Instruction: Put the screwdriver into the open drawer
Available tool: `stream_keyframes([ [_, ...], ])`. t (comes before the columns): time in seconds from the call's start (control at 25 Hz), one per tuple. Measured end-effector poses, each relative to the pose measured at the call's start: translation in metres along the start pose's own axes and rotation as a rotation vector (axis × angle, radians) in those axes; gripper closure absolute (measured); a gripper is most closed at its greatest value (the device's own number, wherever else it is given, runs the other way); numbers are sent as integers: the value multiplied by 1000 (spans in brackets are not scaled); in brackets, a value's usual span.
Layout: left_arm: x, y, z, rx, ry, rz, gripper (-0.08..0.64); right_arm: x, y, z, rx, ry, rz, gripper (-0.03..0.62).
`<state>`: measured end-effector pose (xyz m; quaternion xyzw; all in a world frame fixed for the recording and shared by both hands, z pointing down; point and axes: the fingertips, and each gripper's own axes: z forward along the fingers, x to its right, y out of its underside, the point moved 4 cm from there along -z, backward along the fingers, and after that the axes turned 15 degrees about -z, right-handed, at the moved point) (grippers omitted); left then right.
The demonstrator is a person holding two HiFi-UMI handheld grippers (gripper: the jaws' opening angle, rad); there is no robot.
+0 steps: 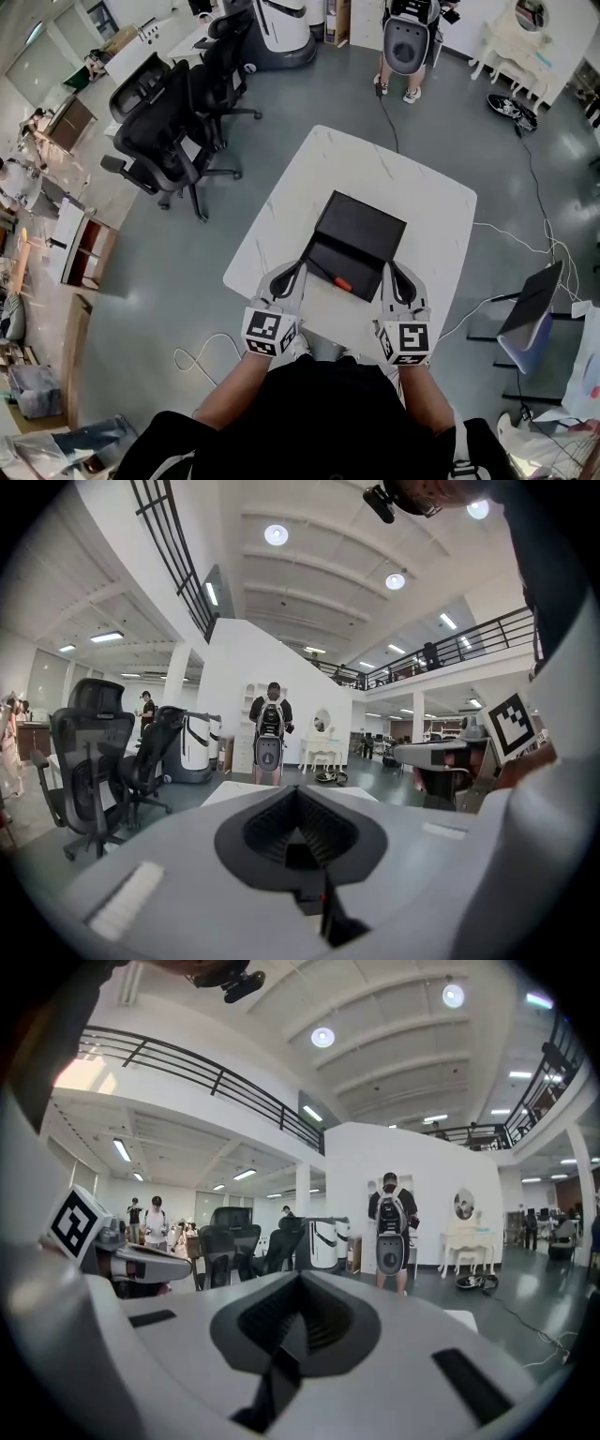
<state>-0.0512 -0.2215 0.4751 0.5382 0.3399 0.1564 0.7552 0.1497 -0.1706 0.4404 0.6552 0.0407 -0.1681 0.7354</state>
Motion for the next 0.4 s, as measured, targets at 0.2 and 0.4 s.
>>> stream_keyframes([
  [0.2,1,1,-2,-11,-3,9,552,3,-6,4,5,-21,-45,586],
  [0.4,1,7,-1,-23,-9,13,552,2,-8,7,18,-21,-94,586],
])
